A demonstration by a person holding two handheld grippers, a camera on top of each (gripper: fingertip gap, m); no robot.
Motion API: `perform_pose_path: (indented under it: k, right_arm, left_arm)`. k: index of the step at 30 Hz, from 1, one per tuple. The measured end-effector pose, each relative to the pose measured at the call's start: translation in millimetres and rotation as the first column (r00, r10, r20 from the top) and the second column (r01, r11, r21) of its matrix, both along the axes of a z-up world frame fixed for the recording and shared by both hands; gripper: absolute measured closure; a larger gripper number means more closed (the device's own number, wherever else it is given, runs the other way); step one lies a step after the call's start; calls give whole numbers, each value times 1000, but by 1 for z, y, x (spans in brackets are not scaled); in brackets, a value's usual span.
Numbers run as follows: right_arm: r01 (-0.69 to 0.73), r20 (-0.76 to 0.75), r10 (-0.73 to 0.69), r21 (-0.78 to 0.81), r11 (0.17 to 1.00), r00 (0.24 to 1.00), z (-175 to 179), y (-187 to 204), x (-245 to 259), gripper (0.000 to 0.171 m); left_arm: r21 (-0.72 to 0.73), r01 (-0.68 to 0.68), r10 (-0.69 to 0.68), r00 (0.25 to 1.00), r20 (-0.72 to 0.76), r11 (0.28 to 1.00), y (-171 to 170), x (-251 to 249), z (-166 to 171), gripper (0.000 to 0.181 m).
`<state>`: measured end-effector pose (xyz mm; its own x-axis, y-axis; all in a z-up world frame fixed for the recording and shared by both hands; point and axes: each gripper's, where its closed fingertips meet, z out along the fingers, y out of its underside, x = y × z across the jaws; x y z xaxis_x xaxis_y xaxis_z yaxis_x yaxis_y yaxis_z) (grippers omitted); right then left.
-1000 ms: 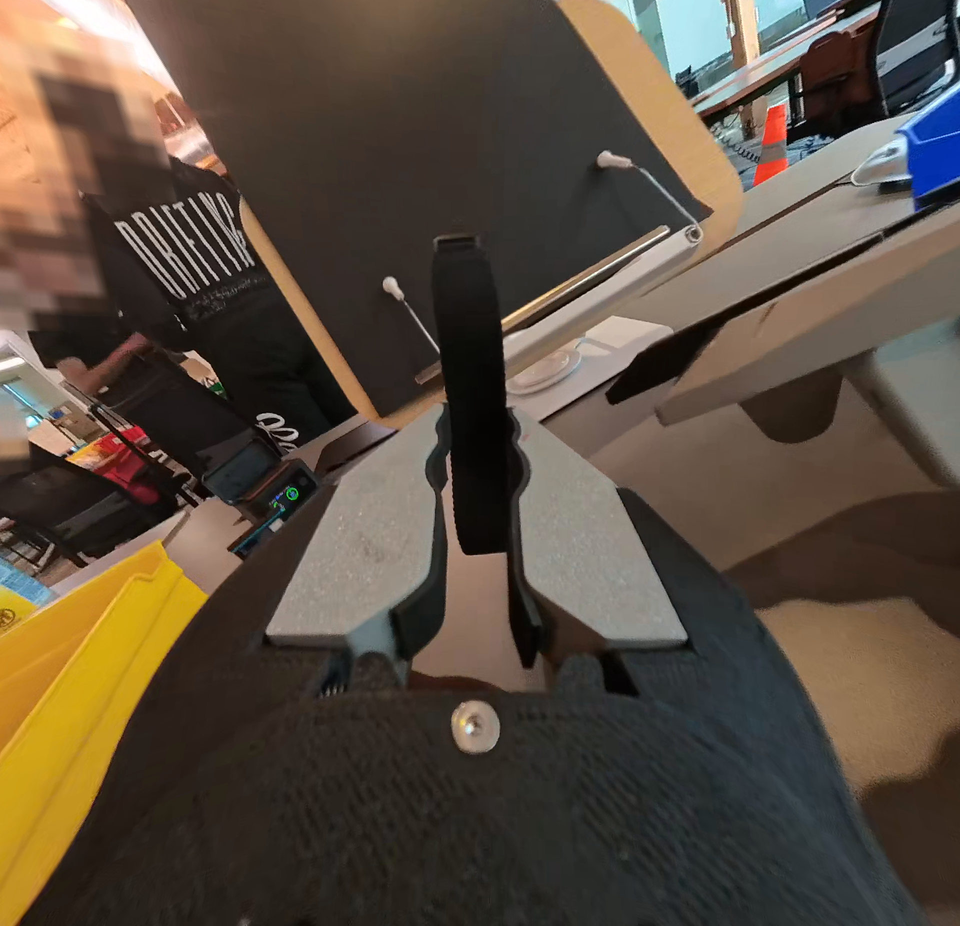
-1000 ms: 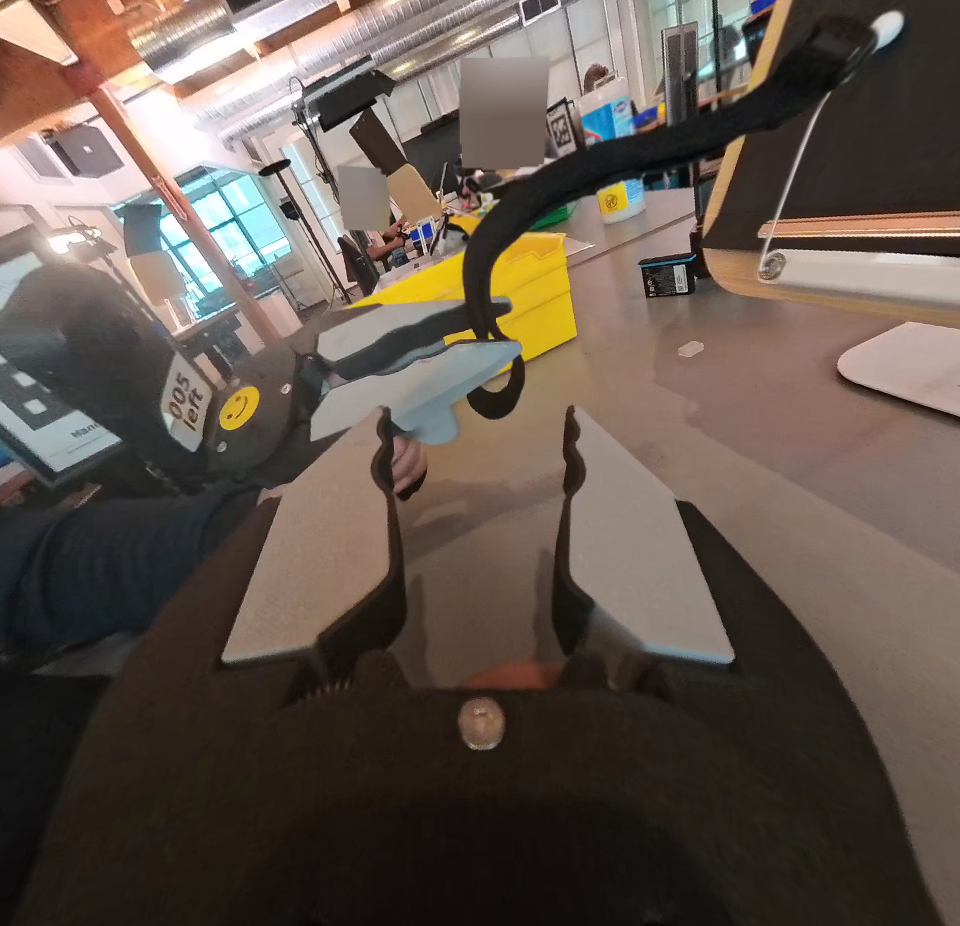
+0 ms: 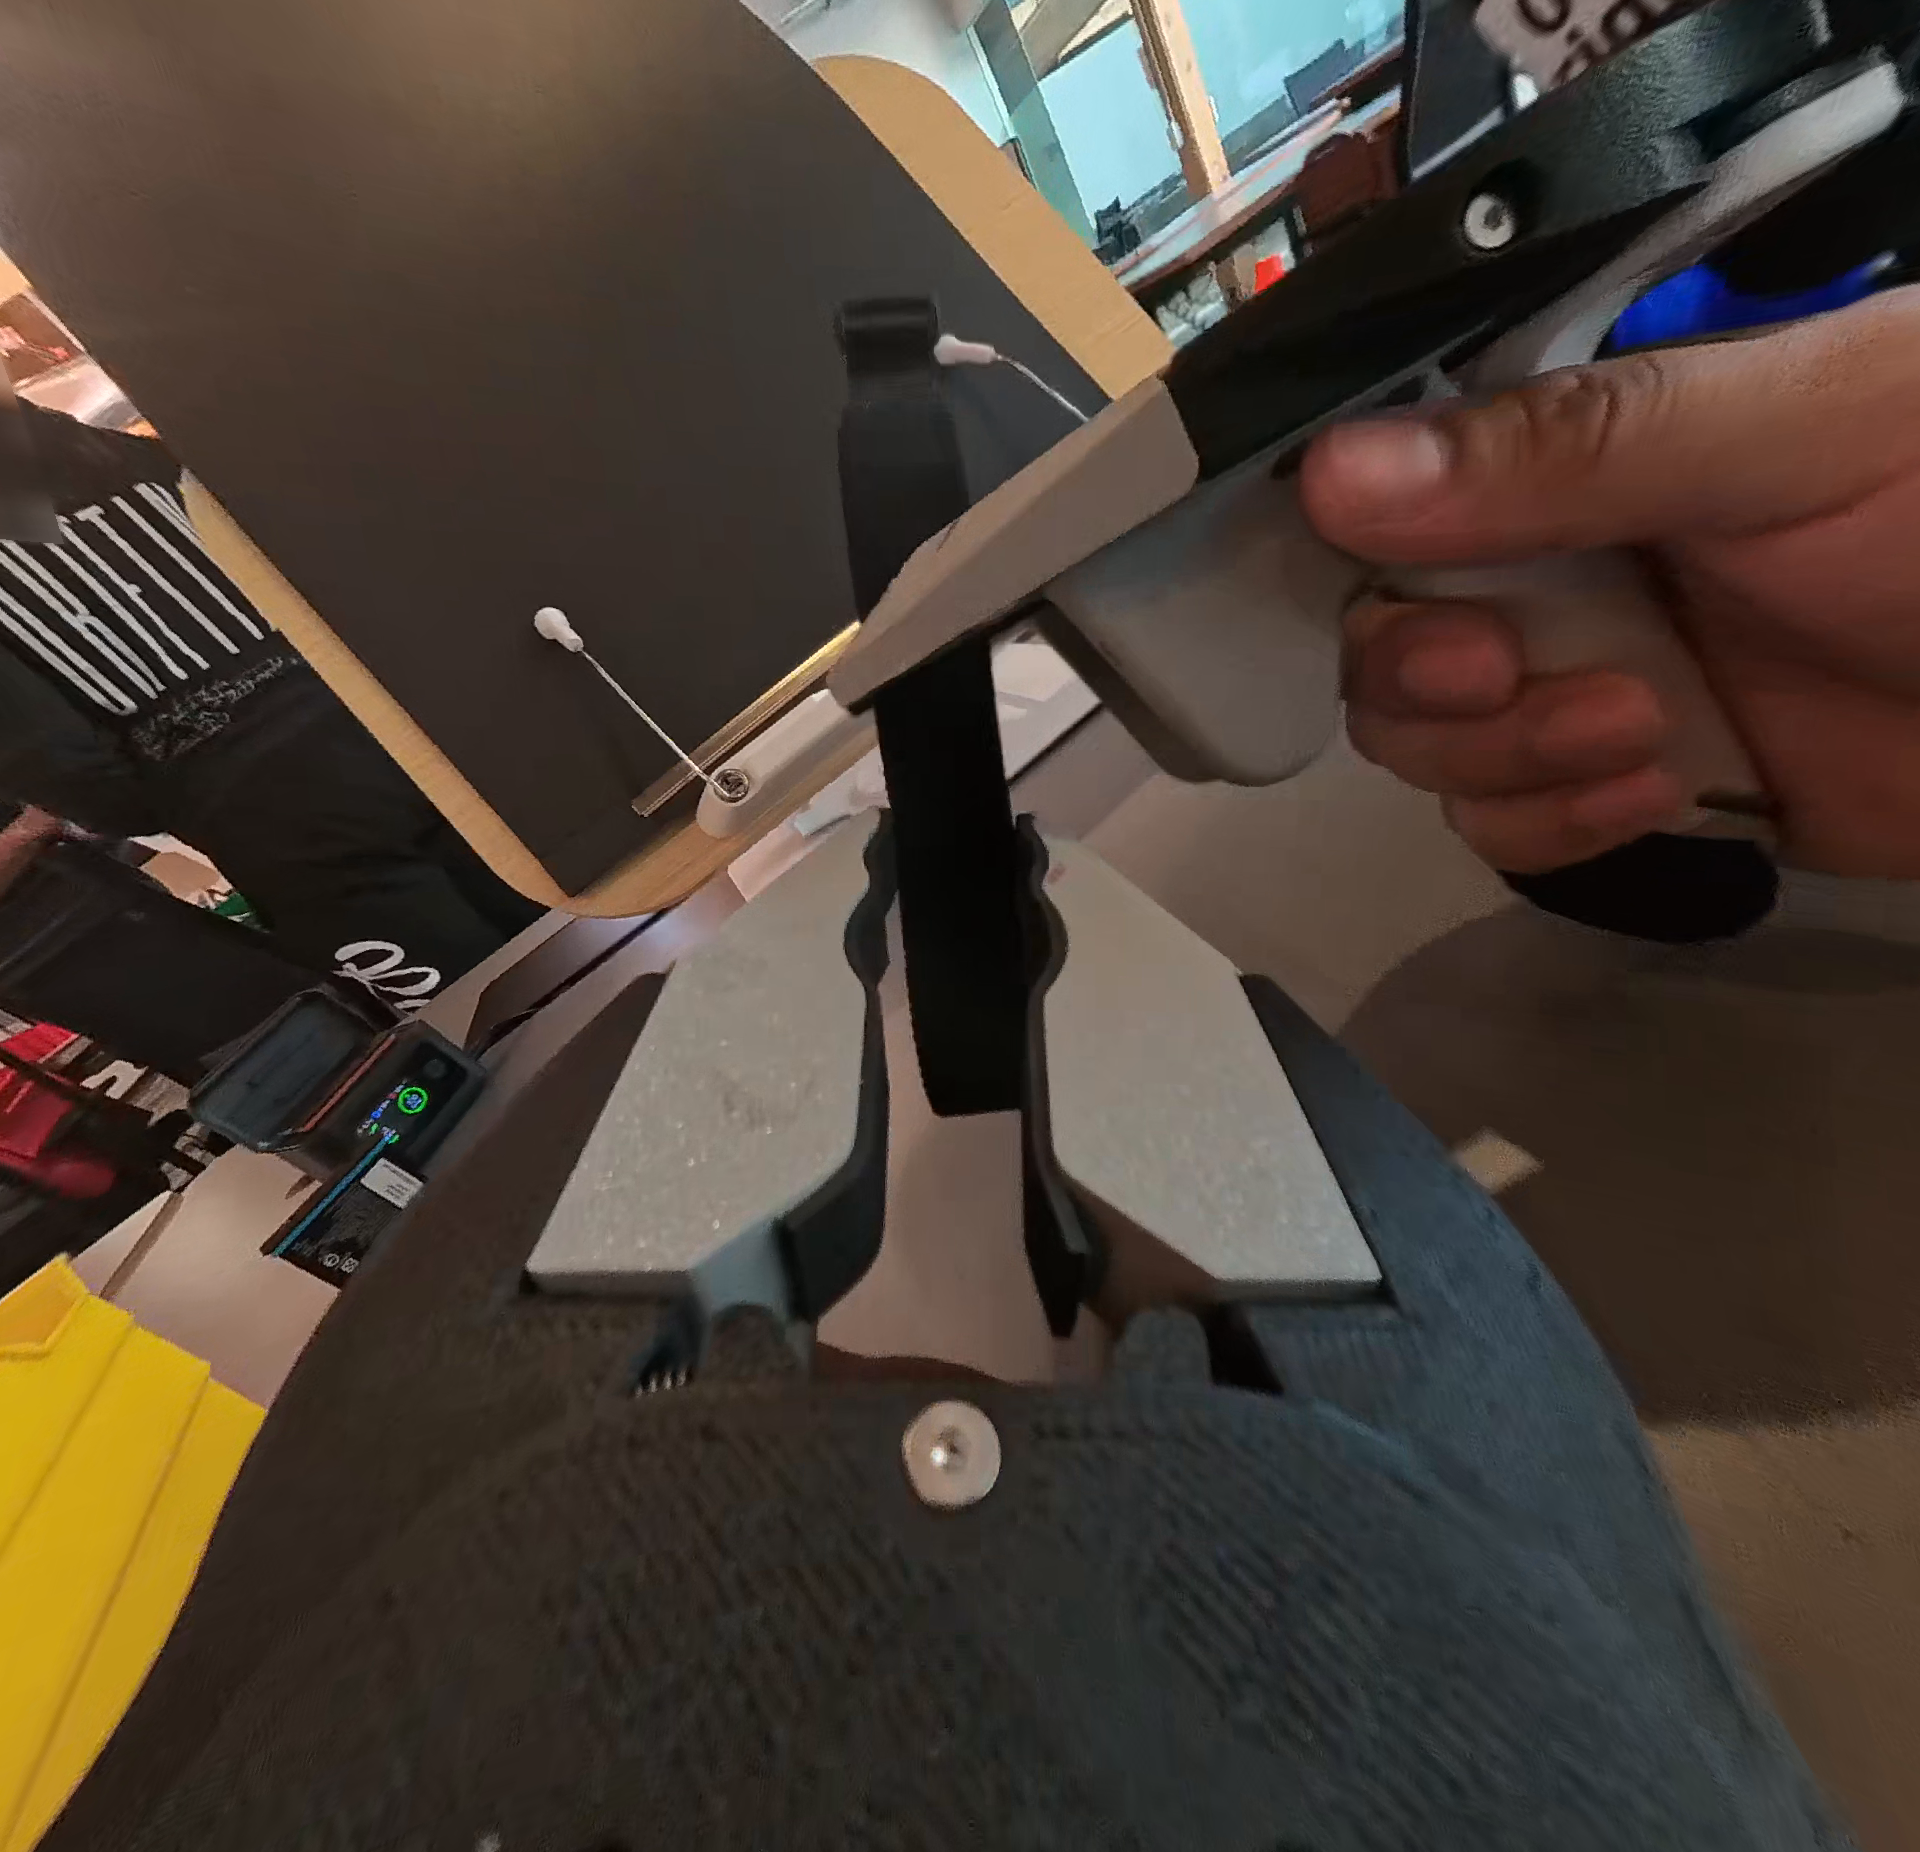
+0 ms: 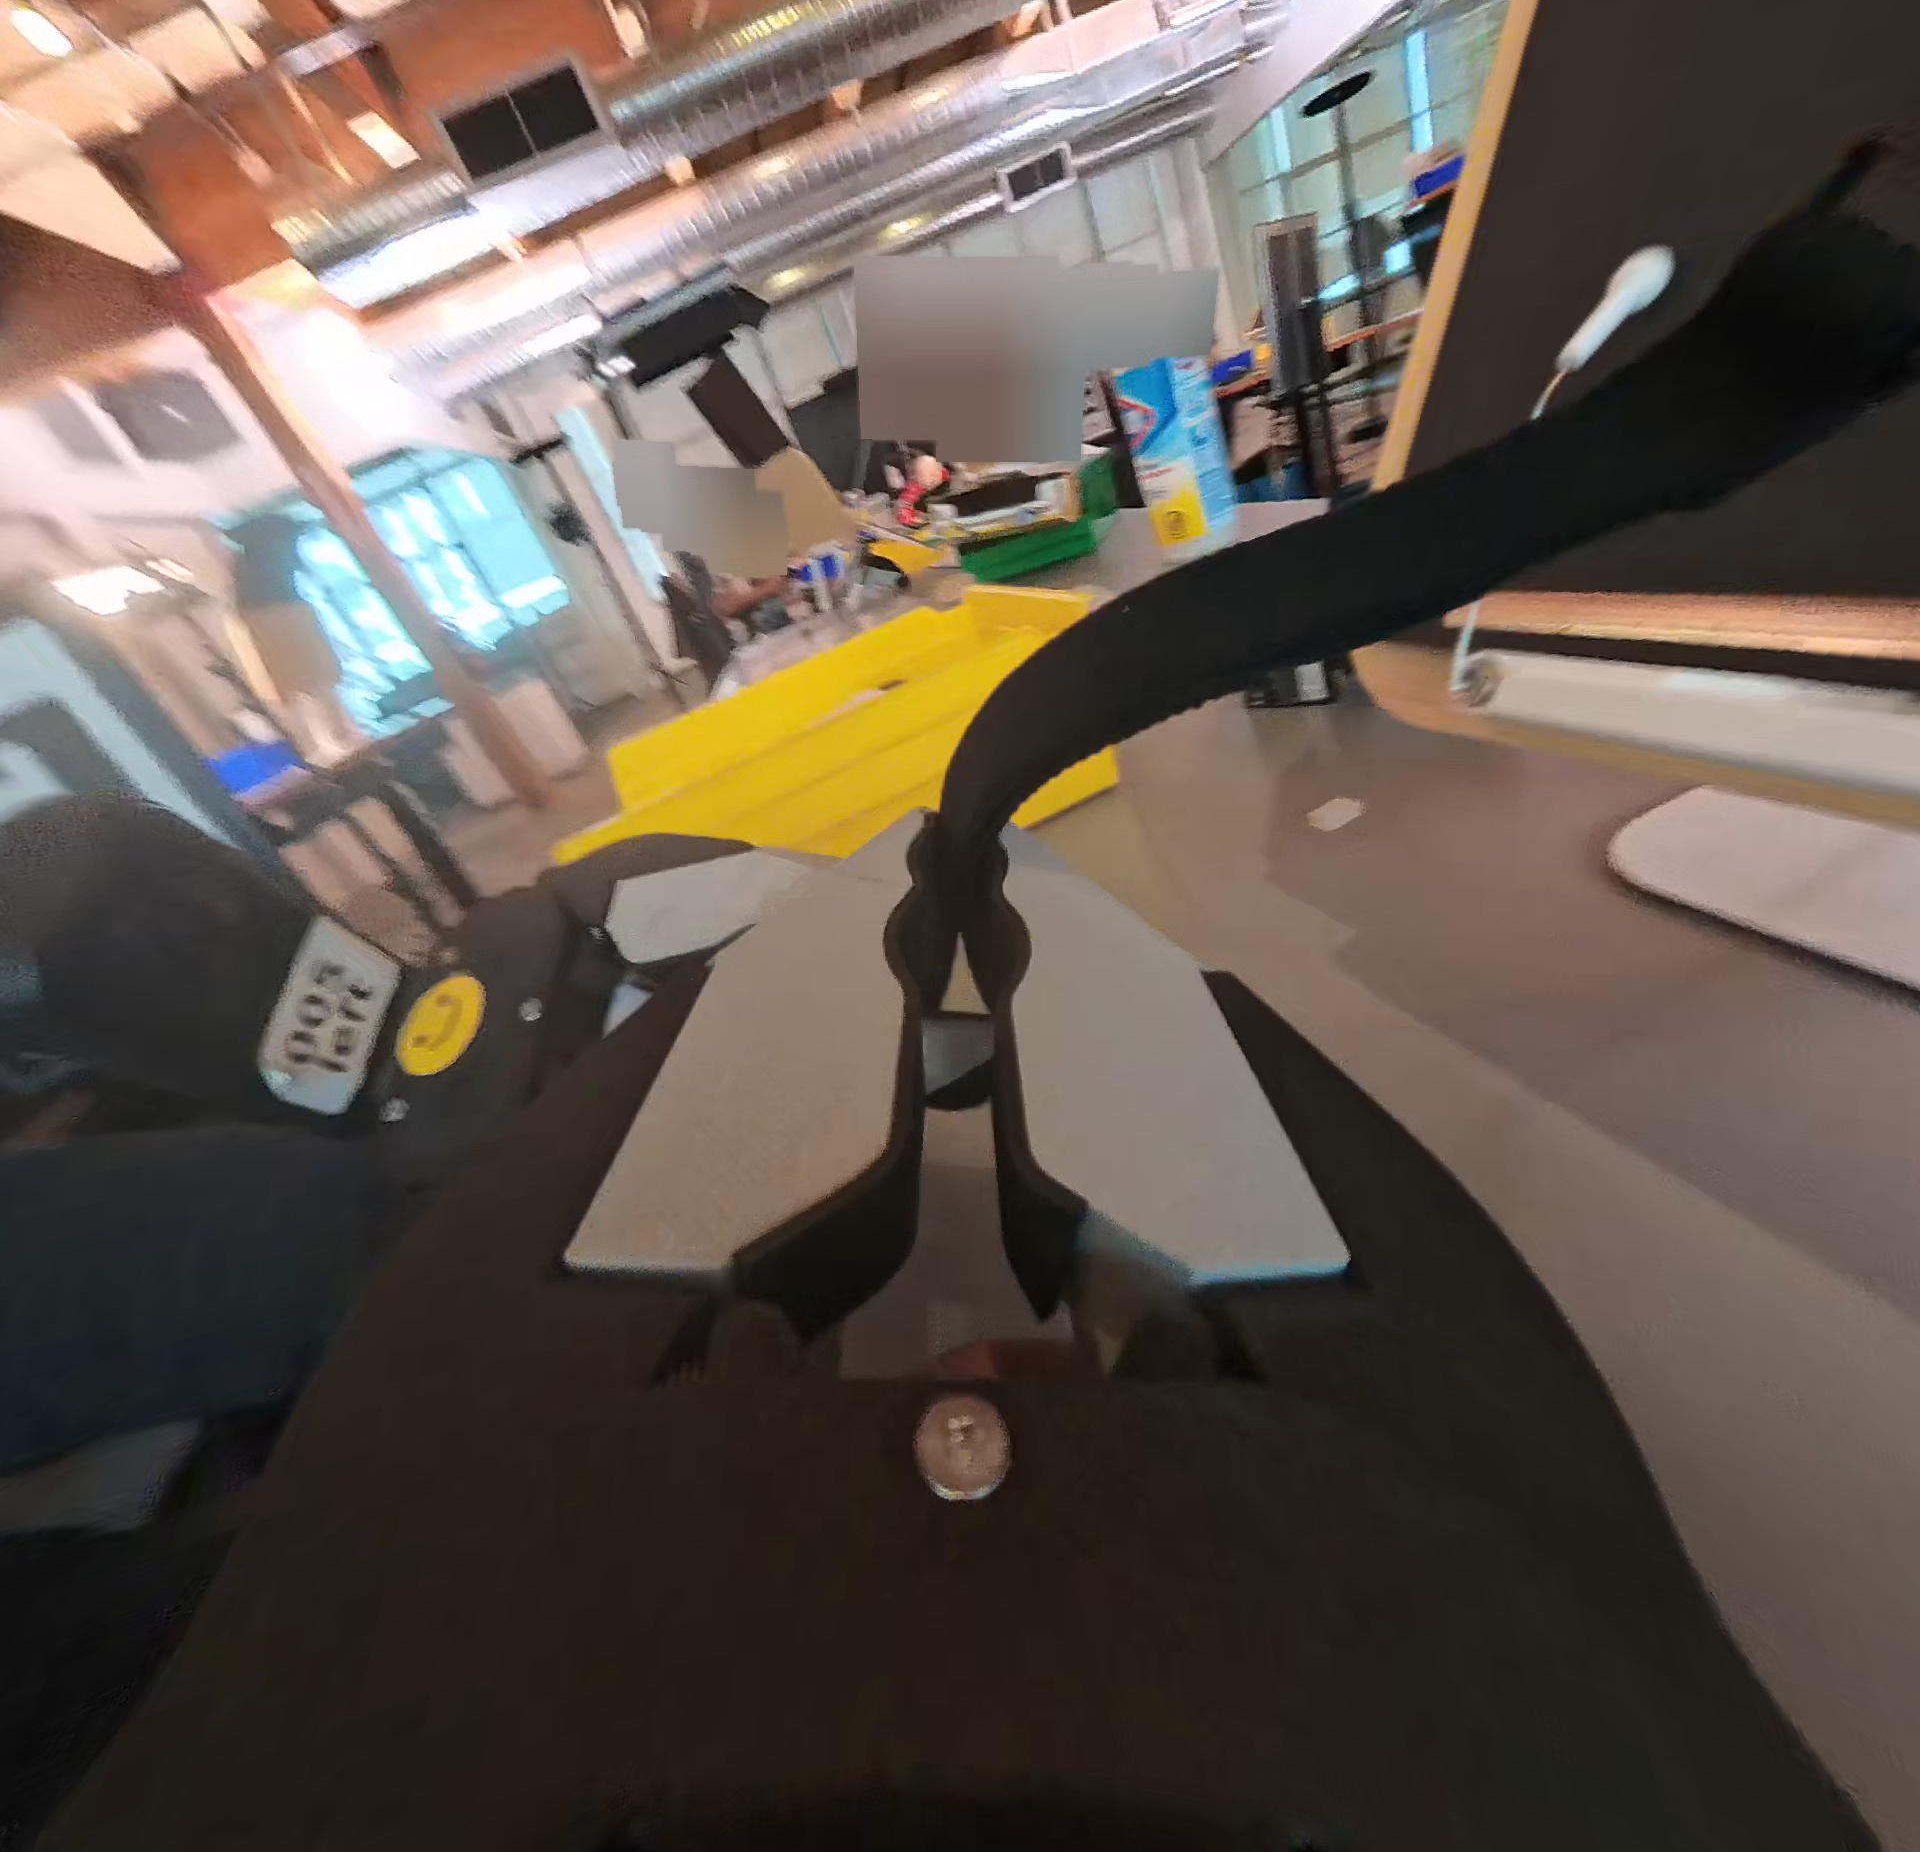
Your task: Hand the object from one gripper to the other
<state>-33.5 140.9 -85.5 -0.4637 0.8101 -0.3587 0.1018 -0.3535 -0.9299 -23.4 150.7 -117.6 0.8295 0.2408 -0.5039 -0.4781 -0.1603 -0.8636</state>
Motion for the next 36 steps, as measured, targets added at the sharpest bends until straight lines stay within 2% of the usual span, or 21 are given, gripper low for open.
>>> perform_pose_path:
  k: [2, 4, 5, 7, 10, 12, 15, 18, 20, 22, 24, 26, 28, 29, 31, 34, 36]
  right_arm:
    - [147, -33, -143, 158, 977, 989, 2, 12, -1, 170]
    - [340, -120, -319, 365, 867, 940, 7, 31, 2, 170]
    - [413, -165, -382, 465, 783, 909, 8, 39, 4, 170]
    - [500, -254, -462, 664, 555, 850, 4, 53, 8, 170]
    - [484, -365, -419, 847, 223, 832, -8, 59, 9, 170]
    - [503, -449, -375, 862, 55, 811, -5, 63, 12, 170]
    - [514, -531, -277, 847, -135, 801, 0, 65, 16, 170]
    - [472, -553, -179, 809, -350, 814, -7, 68, 18, 170]
    - [444, -559, -121, 756, -481, 820, -11, 68, 20, 170]
    - [434, -567, -56, 687, -584, 822, -13, 65, 22, 170]
    - [450, -571, 4, 643, -619, 821, -12, 54, 24, 170]
    - [466, -570, 37, 631, -620, 820, -11, 44, 26, 170]
    - [467, -566, 54, 618, -632, 823, -10, 39, 26, 170]
    - [464, -558, 62, 619, -634, 828, -12, 37, 25, 170]
    - [456, -539, 71, 626, -633, 839, -17, 33, 23, 171]
    - [443, -504, 72, 671, -594, 860, -25, 28, 22, 166]
    - [437, -484, 64, 716, -545, 873, -29, 27, 22, 159]
  left_arm:
    - [32, 1, 0, 1000, -6, 999, -3, 2, 4, 162]
    - [65, -3, 2, 1000, 16, 998, -6, 0, 9, 160]
    - [81, -5, 2, 999, 39, 997, -7, -3, 11, 158]
    - [115, -3, -8, 995, 101, 993, -11, -9, 15, 158]
    - [182, 35, -71, 979, 189, 983, -17, -12, 22, 160]
    - [226, 70, -131, 955, 267, 972, -21, -13, 26, 160]
    - [263, 116, -213, 903, 374, 958, -25, -17, 27, 159]
    - [281, 231, -344, 809, 477, 932, -25, -9, 26, 155]
    - [318, 324, -453, 689, 566, 891, -25, 1, 26, 152]
    - [368, 386, -528, 511, 678, 846, -25, 8, 24, 146]
    - [389, 472, -561, 307, 769, 791, -24, 20, 19, 146]
    - [391, 538, -555, 181, 812, 747, -25, 35, 13, 140]
    - [425, 619, -563, 34, 826, 661, -31, 56, 15, 139]
    - [425, 646, -551, -9, 835, 634, -33, 64, 13, 138]
    - [399, 678, -537, -7, 844, 618, -34, 71, 9, 138]
    - [365, 701, -552, 48, 833, 612, -35, 76, 8, 168]
    - [328, 697, -557, 122, 822, 638, -33, 74, 7, 179]
